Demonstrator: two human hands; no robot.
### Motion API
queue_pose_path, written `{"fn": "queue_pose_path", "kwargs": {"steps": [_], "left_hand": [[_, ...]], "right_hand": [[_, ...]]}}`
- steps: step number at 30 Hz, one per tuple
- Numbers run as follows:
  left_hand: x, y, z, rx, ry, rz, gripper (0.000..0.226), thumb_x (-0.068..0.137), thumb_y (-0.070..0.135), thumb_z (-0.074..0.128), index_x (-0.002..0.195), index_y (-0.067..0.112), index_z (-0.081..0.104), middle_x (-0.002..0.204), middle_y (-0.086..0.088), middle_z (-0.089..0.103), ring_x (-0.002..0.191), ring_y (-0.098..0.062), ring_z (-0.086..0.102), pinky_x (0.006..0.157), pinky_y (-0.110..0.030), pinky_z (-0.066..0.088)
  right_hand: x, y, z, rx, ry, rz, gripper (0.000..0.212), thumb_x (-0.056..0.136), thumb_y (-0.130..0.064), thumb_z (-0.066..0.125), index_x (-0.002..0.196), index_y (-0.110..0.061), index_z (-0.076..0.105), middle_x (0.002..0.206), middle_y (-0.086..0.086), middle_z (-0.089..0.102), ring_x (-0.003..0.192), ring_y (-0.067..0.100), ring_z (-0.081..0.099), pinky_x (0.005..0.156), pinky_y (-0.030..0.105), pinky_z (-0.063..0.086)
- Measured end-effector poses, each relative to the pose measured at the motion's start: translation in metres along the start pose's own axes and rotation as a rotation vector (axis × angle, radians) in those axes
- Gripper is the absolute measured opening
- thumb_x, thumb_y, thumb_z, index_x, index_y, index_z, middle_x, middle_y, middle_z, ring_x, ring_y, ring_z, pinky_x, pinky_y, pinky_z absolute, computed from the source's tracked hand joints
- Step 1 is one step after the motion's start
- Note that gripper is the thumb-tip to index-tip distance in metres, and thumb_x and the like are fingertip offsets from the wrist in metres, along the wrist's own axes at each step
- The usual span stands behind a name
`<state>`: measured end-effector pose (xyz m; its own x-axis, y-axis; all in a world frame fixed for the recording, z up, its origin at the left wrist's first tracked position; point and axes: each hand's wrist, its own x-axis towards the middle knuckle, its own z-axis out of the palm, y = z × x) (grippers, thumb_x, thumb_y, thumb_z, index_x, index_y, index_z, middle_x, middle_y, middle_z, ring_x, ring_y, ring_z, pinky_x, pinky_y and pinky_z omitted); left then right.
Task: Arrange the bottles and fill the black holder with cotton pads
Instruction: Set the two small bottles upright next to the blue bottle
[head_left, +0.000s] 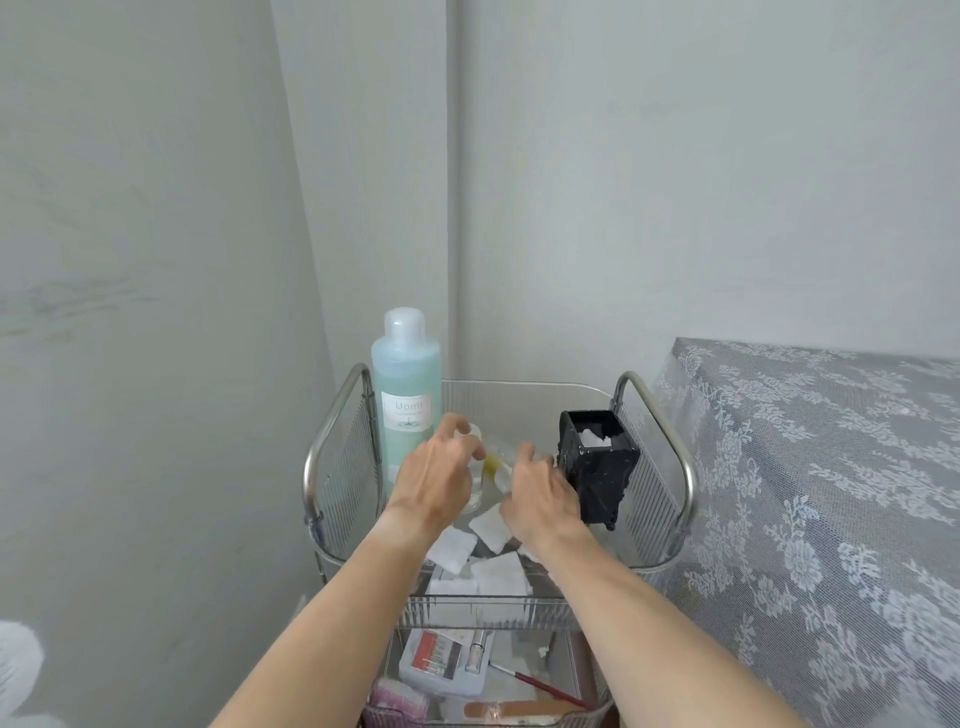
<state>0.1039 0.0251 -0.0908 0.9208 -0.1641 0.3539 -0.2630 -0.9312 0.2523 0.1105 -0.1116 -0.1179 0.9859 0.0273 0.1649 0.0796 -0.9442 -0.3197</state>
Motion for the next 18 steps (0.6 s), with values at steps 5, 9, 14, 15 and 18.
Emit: {"fn": "queue_pose_path", "kwargs": {"steps": [5,9,14,15,18], "left_hand": [[-0.003,-0.001,0.006,0.010,0.013,-0.030,0.038,0.090,-0.007,0.050,0.117,0.011,0.070,0.118,-0.007,0.054,0.093,-0.031,0.067,0.066,-0.034,0.051],[-0.001,-0.001,0.010,-0.012,0.036,-0.014,0.044,0.088,-0.013,0.050,0.120,0.011,0.069,0.119,-0.007,0.057,0.095,-0.030,0.067,0.073,-0.034,0.053],[0.001,-0.001,0.014,-0.033,0.032,-0.040,0.043,0.090,-0.012,0.051,0.121,0.010,0.069,0.119,-0.010,0.067,0.105,-0.027,0.065,0.083,-0.032,0.053],[0.000,-0.002,0.014,-0.036,0.031,-0.047,0.044,0.089,-0.012,0.050,0.123,0.011,0.068,0.119,-0.010,0.068,0.105,-0.027,0.065,0.084,-0.032,0.053],[0.000,-0.005,0.014,-0.040,0.037,-0.070,0.049,0.088,-0.013,0.048,0.126,0.012,0.066,0.120,-0.010,0.069,0.106,-0.027,0.067,0.084,-0.033,0.054]], "right_hand": [[0.001,-0.005,-0.011,0.101,0.106,-0.078,0.039,0.088,-0.011,0.064,0.117,-0.008,0.038,0.110,0.017,0.049,0.098,0.032,0.058,0.068,0.031,0.042],[0.007,-0.008,-0.020,0.101,0.171,-0.129,0.039,0.087,-0.008,0.064,0.117,-0.007,0.040,0.115,0.013,0.043,0.103,0.029,0.048,0.074,0.032,0.043],[0.014,-0.009,-0.023,0.087,0.162,-0.123,0.033,0.085,0.002,0.059,0.111,-0.008,0.042,0.111,0.013,0.044,0.102,0.030,0.047,0.072,0.032,0.039],[0.015,-0.009,-0.022,0.093,0.155,-0.122,0.033,0.084,0.004,0.058,0.111,-0.008,0.043,0.111,0.012,0.044,0.102,0.029,0.047,0.072,0.032,0.040],[0.018,-0.010,-0.020,0.132,0.127,-0.137,0.036,0.084,0.011,0.054,0.114,-0.007,0.045,0.110,0.011,0.044,0.101,0.028,0.048,0.074,0.035,0.047]]}}
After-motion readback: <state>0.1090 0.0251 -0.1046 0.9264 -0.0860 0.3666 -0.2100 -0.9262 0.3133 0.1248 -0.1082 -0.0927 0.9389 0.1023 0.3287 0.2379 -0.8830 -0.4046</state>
